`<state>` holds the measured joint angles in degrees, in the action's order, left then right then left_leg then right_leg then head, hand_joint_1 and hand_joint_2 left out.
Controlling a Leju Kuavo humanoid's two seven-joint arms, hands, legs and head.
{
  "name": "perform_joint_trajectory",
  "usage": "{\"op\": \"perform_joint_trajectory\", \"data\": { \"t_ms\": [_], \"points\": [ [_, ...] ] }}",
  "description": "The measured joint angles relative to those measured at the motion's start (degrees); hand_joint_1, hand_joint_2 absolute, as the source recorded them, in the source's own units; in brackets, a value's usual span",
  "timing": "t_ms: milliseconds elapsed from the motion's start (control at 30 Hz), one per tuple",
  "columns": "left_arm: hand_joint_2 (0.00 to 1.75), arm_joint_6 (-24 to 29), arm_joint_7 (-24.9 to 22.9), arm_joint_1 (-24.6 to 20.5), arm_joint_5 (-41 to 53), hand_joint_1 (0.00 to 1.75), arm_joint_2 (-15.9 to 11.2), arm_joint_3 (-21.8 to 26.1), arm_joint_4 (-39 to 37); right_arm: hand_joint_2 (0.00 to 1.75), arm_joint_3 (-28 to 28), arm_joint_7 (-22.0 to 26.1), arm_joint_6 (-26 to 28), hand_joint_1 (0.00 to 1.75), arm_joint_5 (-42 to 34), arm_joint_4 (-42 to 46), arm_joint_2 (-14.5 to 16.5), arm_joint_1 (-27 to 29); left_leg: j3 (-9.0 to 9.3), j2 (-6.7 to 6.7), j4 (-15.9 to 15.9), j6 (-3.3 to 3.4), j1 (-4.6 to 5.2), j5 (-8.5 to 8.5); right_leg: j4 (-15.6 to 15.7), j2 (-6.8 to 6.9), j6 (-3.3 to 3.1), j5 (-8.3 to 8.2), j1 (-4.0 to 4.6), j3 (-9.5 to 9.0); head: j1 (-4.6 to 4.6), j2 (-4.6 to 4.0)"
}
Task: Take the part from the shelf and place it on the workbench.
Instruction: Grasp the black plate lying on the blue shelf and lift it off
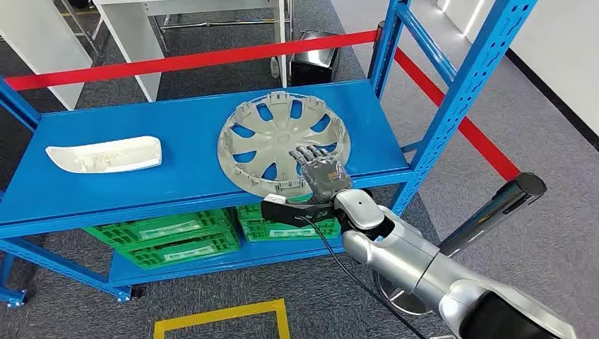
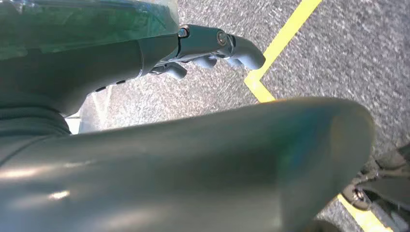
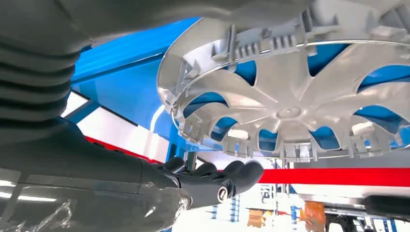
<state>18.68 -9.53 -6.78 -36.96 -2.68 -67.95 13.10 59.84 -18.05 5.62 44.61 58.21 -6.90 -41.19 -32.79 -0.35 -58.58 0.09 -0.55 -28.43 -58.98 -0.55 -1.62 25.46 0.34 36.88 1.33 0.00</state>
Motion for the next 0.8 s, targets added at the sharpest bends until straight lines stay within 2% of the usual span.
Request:
{"op": "perform_joint_trajectory", "data": {
  "t_ms": [200, 433, 800],
  "points": [
    [0.0, 0.0, 0.0, -0.1, 0.0, 0.0, 0.1, 0.0, 0.0, 1.75, 0.0, 0.1, 0.0, 0.0, -0.1, 0.0, 0.0, 0.0, 0.33, 0.0, 0.7, -0.45, 0.0, 0.25, 0.0, 0.01, -0.38, 0.13, 0.02, -0.02, -0.29, 0.0],
    [0.0, 0.1, -0.2, -0.1, 0.1, 0.0, 0.1, 0.0, 0.0, 1.75, 0.0, 0.2, 0.1, 0.0, -0.2, 0.0, -0.1, 0.1, 0.41, 0.0, 0.9, -0.92, 0.01, 0.35, 0.0, 0.02, -0.48, 0.14, 0.03, -0.06, -0.33, 0.0],
    [0.0, 0.4, -0.5, -0.1, 0.3, 0.0, 0.1, 0.0, 0.0, 1.75, 0.0, 0.2, 0.4, 0.0, -0.2, 0.0, -0.1, 0.1, 0.5, 0.0, 0.9, -0.91, 0.15, 0.34, 0.1, 0.05, -0.44, 0.12, -0.09, -0.26, -0.32, 0.0]
  ]
}}
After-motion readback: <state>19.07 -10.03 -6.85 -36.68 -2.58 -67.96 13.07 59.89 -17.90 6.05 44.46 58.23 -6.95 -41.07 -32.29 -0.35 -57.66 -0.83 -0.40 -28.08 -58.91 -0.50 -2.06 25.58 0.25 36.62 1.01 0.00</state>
